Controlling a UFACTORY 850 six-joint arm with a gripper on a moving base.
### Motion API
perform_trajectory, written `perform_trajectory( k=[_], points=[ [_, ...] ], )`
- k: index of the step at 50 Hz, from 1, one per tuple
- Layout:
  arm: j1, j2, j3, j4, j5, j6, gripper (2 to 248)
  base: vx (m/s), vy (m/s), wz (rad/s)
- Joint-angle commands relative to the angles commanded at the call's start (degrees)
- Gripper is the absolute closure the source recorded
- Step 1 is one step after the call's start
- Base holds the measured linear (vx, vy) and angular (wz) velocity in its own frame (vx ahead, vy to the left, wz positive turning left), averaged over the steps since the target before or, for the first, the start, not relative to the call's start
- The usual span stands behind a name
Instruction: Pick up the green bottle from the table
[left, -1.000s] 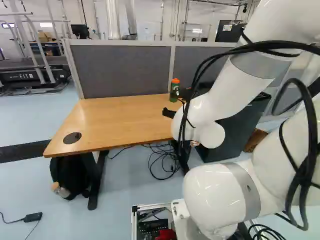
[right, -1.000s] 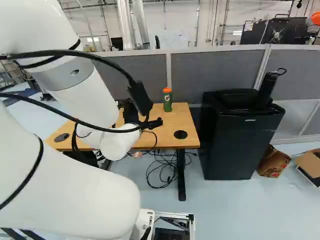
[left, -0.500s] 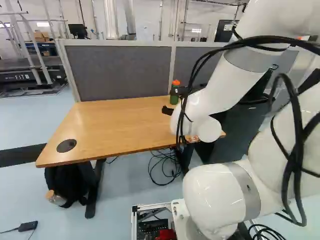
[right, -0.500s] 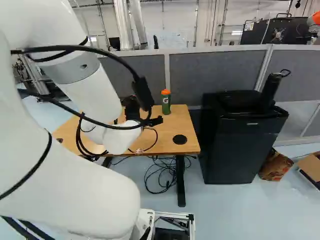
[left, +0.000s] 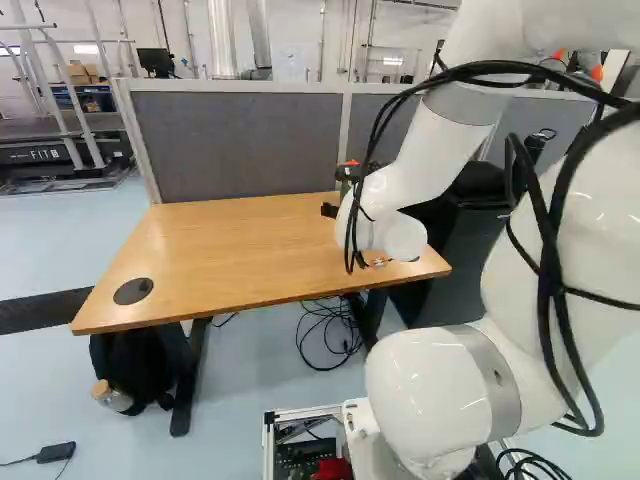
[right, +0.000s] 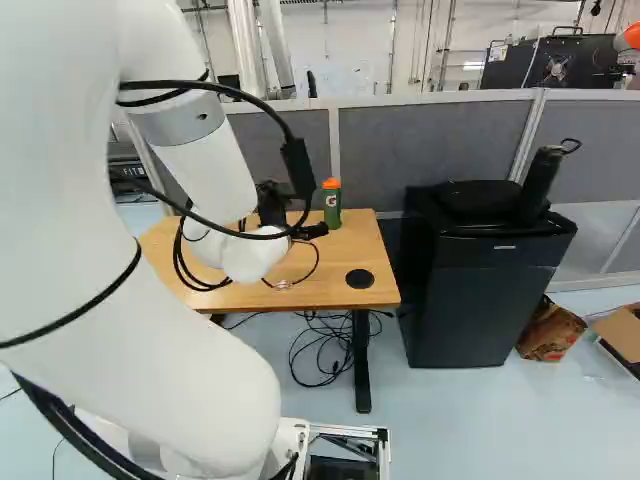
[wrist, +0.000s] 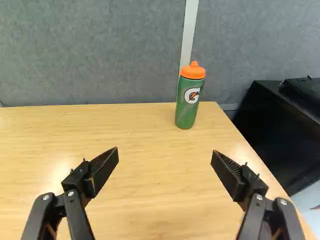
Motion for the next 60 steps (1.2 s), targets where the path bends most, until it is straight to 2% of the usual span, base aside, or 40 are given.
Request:
perform_trajectory(
  k=[11, 32, 60],
  points=[
    [0.1, -3.4, -3.4, 0.0, 1.6, 0.0, 3, 0.000, 0.000, 0.000],
    [0.3, -11.2, -10.0, 0.1, 1.8, 0.0, 3, 0.000, 0.000, 0.000],
    [0.0, -22.9, -19.3, 3.4, 4.8, 0.0, 3, 0.000, 0.000, 0.000]
  ],
)
